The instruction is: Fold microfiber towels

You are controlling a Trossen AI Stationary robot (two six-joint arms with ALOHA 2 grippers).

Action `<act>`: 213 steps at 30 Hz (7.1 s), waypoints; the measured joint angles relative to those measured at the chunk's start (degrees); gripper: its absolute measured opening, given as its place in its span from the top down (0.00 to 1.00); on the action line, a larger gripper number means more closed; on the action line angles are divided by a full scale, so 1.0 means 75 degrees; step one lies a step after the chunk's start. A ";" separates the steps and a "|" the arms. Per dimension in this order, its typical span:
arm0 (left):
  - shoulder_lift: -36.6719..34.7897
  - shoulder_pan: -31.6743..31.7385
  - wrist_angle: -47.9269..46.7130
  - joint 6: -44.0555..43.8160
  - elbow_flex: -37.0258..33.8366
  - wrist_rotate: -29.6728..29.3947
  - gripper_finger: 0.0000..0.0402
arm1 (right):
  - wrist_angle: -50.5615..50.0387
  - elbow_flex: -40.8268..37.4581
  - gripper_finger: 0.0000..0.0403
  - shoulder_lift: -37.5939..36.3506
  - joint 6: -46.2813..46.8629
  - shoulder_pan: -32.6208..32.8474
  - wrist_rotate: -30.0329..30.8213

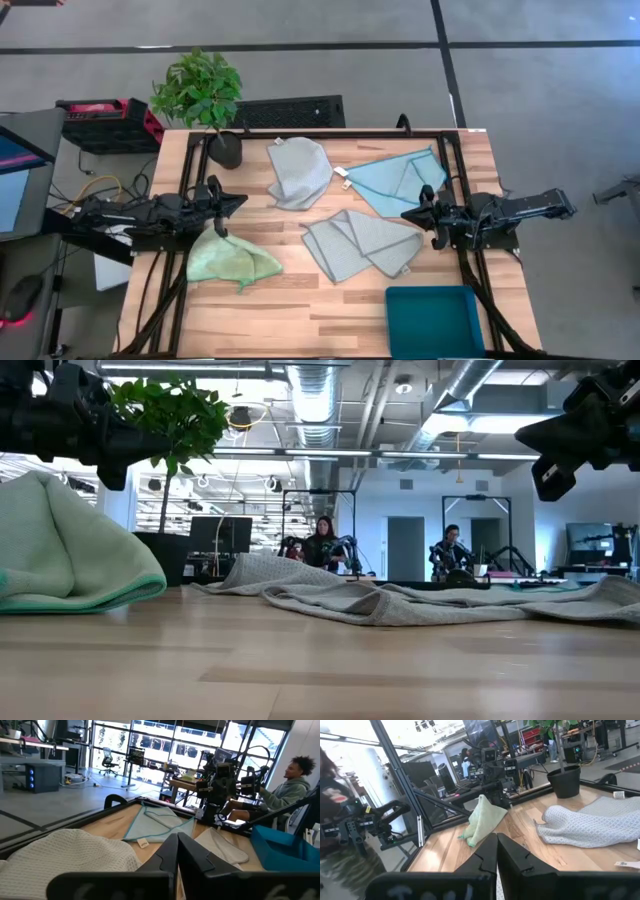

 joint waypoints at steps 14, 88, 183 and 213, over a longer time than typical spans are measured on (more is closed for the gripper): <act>0.0002 -0.0001 0.0002 0.0000 -0.0003 0.0000 1.00 | 0.0000 -0.0001 0.92 0.0002 0.0000 0.0000 -0.0001; 1.0987 0.2021 -0.7117 -0.4864 0.7478 0.2614 0.70 | 0.0000 0.0002 0.92 0.0002 -0.0052 -0.0052 0.0000; 1.2181 0.2417 -0.7257 -0.2344 1.2132 0.2078 1.00 | -0.0017 0.3209 0.97 0.5135 -0.1254 -0.0055 0.2398; 1.2095 0.2444 -0.7752 -0.1480 1.2587 0.2729 1.00 | 0.0523 0.8352 0.48 1.1746 -0.1059 -0.0948 0.2439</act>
